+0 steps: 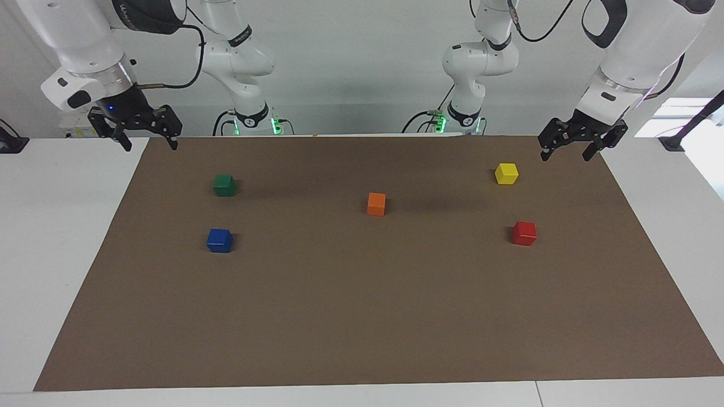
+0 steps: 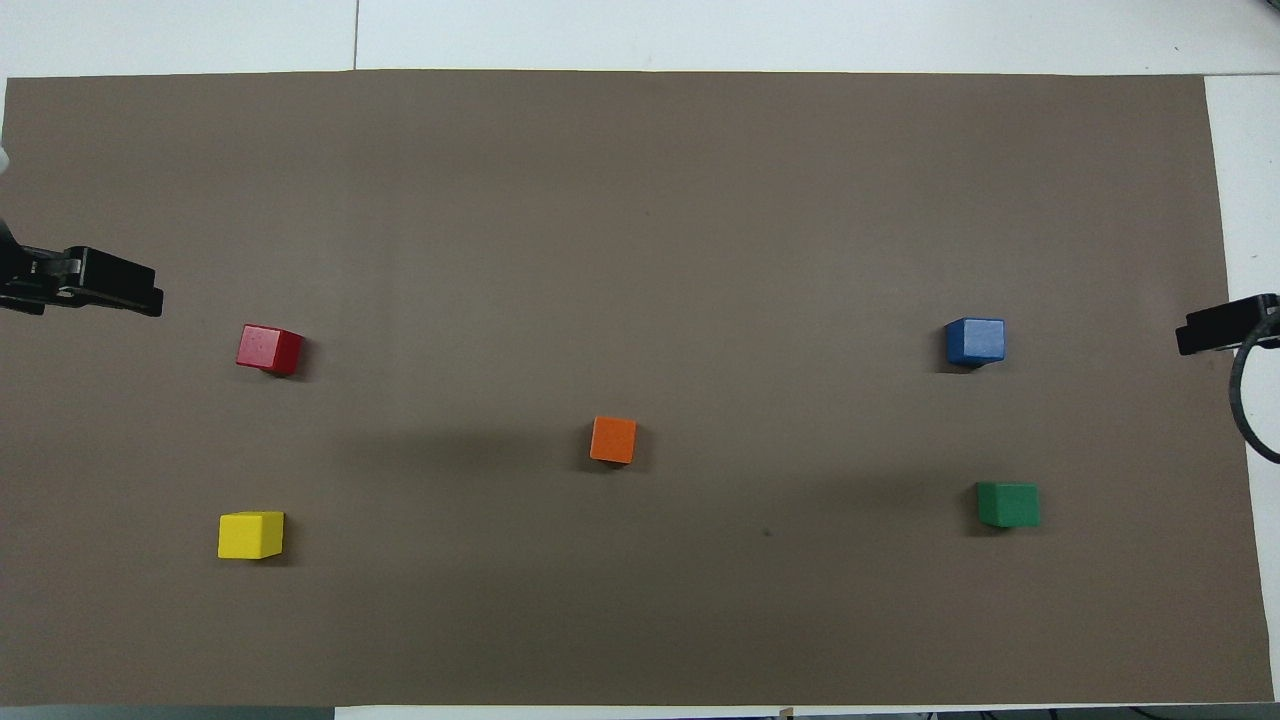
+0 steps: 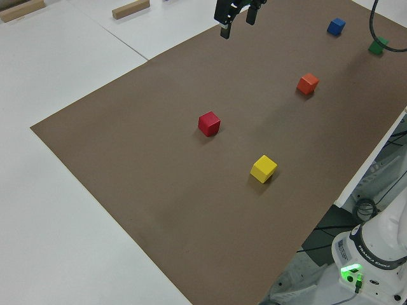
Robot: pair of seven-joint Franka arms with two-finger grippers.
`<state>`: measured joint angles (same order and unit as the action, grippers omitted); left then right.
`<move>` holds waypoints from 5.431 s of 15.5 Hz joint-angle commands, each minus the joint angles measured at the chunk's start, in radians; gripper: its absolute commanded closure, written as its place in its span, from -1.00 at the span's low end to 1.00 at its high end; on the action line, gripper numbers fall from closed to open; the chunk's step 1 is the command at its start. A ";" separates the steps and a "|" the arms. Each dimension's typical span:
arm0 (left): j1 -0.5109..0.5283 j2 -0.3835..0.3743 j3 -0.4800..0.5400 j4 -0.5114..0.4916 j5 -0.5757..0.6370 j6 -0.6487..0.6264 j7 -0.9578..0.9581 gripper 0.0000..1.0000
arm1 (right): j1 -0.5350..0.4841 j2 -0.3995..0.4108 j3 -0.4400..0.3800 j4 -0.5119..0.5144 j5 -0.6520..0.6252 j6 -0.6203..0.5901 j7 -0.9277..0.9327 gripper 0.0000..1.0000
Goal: Transfer red block to right arm and stack on blue block
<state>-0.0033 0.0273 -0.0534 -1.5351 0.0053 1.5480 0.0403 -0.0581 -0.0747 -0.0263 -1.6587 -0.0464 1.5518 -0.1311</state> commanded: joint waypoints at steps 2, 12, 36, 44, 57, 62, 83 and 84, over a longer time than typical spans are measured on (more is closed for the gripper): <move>0.019 -0.006 -0.003 -0.002 -0.021 0.004 0.003 -1.00 | -0.012 -0.005 0.006 0.004 -0.006 -0.006 0.004 -1.00; 0.019 0.002 0.035 -0.385 -0.019 0.447 0.024 -1.00 | -0.012 -0.091 0.003 -0.197 0.068 0.124 -0.009 -1.00; 0.019 0.183 0.066 -0.579 -0.008 0.737 0.118 1.00 | -0.114 0.101 0.003 -0.501 1.272 -0.013 -0.401 -1.00; 0.002 0.165 -0.029 -0.048 -0.206 -0.012 -0.449 1.00 | -0.077 0.282 0.017 -0.501 1.545 -0.401 -0.492 -1.00; -0.030 0.089 -0.269 0.107 -0.626 -0.207 -1.446 1.00 | 0.138 0.406 0.017 -0.541 1.895 -0.673 -0.614 -1.00; -0.053 0.083 -0.341 0.092 -0.686 0.054 -1.903 1.00 | 0.194 0.475 0.019 -0.518 1.950 -0.762 -0.651 -1.00; -0.106 -0.271 -0.451 -0.428 -0.689 0.601 -2.076 1.00 | 0.330 0.575 0.031 -0.415 2.110 -0.710 -0.789 -1.00; -0.107 -0.271 -0.451 -0.428 -0.689 0.601 -2.082 1.00 | 0.331 0.578 0.031 -0.408 2.111 -0.705 -0.792 -1.00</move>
<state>-0.1042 -0.2156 -0.5092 -1.9326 -0.6544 2.1245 -2.0231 0.2704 0.4688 0.0030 -2.1150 2.0552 0.8305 -0.8950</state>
